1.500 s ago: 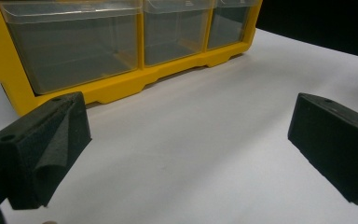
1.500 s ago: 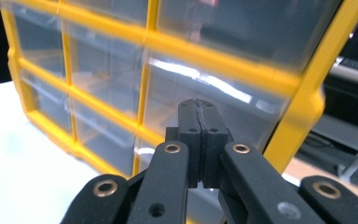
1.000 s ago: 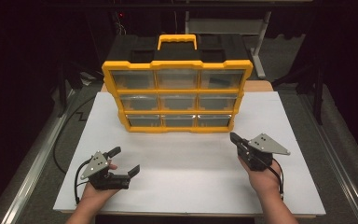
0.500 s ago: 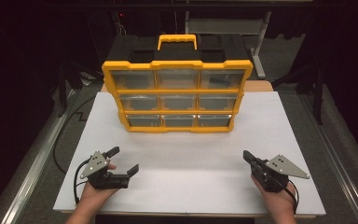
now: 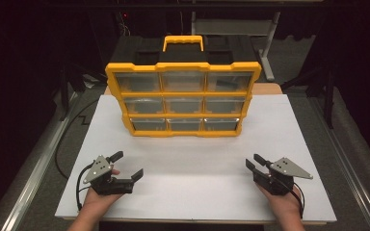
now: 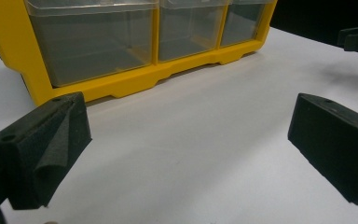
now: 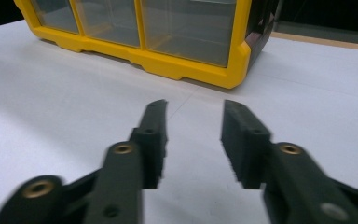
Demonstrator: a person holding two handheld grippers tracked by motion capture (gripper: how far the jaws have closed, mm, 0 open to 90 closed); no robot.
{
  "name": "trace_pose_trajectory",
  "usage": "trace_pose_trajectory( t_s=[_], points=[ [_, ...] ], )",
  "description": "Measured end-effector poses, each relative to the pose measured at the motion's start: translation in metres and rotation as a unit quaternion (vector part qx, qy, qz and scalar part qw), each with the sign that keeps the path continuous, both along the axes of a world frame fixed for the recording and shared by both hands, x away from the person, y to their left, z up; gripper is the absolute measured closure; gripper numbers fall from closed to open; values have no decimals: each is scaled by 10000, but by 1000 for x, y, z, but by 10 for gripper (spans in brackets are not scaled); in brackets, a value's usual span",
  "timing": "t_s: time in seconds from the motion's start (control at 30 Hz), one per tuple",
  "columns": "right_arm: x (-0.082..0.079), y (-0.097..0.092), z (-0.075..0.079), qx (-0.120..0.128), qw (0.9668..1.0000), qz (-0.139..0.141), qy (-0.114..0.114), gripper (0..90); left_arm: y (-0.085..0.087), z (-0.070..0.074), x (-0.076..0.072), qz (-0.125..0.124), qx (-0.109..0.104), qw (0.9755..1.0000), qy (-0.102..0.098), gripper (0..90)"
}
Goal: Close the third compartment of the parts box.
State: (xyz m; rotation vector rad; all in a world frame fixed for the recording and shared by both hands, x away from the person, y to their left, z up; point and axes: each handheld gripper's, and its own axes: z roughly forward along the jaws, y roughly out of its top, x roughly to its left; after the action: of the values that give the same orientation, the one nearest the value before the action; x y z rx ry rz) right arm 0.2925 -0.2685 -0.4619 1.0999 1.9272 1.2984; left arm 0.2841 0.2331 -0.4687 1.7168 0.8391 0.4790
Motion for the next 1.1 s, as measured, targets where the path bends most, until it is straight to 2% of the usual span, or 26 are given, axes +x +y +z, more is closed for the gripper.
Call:
trace_pose_trajectory(
  t_s=[0.17, 0.27, 0.5, 0.67, 1.1],
  points=[
    [2, 2, -1, -55, 10000, 20, 64, 329, 1, 1, 0, 6, 2, 10000, 11, 4],
    [1, 2, 0, 6, 10000, 20, -19, 196, 2, 2, 0, 11, -6, 10000, 2, 4],
    [-6, -2, 7, 182, 9994, -93, -264, 3, 4, 3, 0, 33, -47, 10000, 12, 3],
    [-11, -7, 9, 248, 9987, -143, -425, 2, 3, 2, 1, 67, -12, 10000, 27, 2],
    [-10, -6, 7, 144, 9989, -128, -419, 2, 2, 2, 1, 82, 8, 10000, 30, 2]
  ],
)
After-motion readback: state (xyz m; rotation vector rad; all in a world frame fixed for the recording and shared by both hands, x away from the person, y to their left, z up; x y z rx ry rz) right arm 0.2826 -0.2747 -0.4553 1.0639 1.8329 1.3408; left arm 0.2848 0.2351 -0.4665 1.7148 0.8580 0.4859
